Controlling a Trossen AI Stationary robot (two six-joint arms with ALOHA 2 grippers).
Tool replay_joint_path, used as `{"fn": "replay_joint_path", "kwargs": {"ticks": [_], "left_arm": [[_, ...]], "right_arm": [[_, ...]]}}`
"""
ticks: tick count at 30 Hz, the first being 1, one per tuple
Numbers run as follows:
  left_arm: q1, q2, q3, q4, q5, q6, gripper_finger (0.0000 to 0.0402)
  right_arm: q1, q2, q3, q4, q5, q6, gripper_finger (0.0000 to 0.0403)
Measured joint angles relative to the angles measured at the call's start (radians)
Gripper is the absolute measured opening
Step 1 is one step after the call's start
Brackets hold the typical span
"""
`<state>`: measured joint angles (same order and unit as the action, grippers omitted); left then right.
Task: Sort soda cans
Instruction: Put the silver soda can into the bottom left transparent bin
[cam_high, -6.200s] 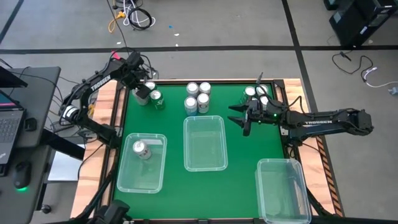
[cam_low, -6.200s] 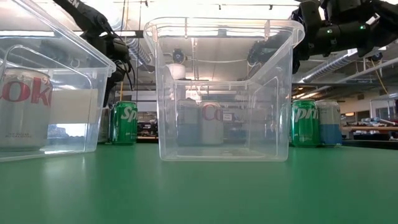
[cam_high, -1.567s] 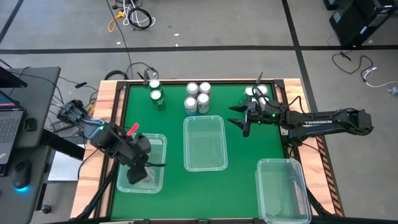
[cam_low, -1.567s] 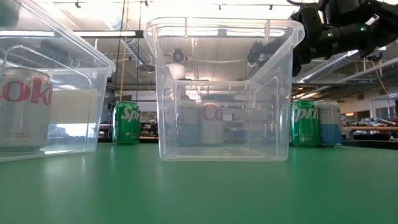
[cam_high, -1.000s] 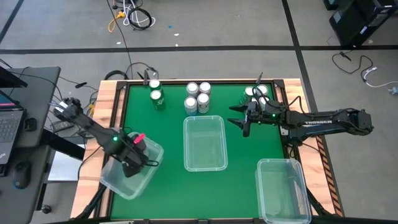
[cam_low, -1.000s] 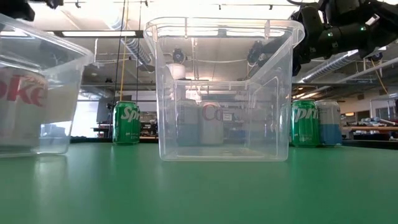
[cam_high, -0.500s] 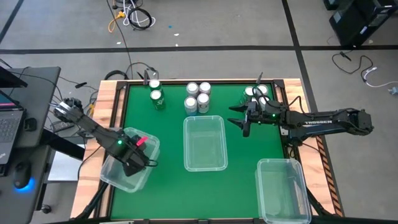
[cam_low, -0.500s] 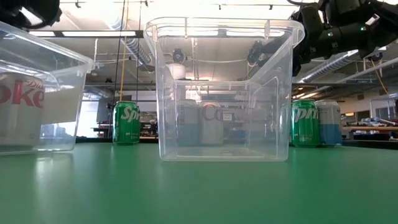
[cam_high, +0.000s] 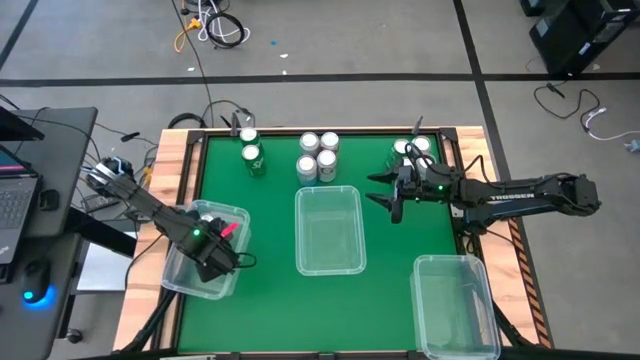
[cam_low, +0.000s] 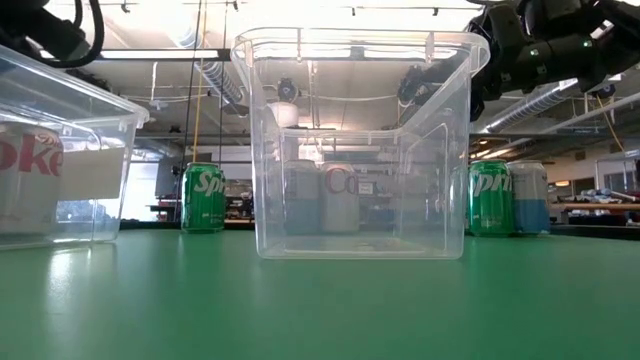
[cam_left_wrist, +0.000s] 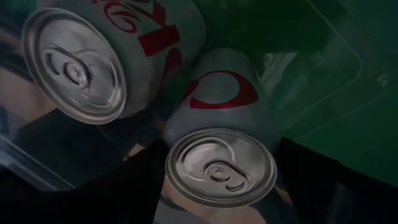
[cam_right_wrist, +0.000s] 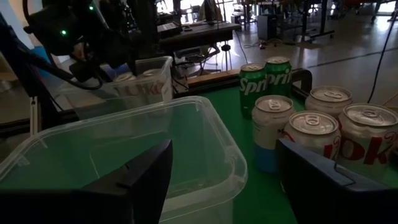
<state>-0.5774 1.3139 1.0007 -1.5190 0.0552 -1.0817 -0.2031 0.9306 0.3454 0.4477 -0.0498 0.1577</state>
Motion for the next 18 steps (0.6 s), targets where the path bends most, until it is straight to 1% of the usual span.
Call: {"fn": "replay_joint_path", "kwargs": {"ticks": [6, 9, 14, 18], "left_arm": [[0.000, -0.001, -0.016, 0.000, 0.016, 0.000, 0.0296], [0.000, 0.002, 0.003, -0.008, 0.019, 0.001, 0.0296], [0.000, 0.003, 0.034, -0.028, 0.020, 0.001, 0.0307], [0.001, 0.003, 0.042, -0.051, 0.040, 0.001, 0.0314]], "right_arm": [[0.000, 0.000, 0.000, 0.000, 0.000, 0.000, 0.0266], [0.000, 0.000, 0.000, 0.000, 0.000, 0.000, 0.0266], [0.000, 0.000, 0.000, 0.000, 0.000, 0.000, 0.0269], [0.000, 0.000, 0.000, 0.000, 0.000, 0.000, 0.0273]]}}
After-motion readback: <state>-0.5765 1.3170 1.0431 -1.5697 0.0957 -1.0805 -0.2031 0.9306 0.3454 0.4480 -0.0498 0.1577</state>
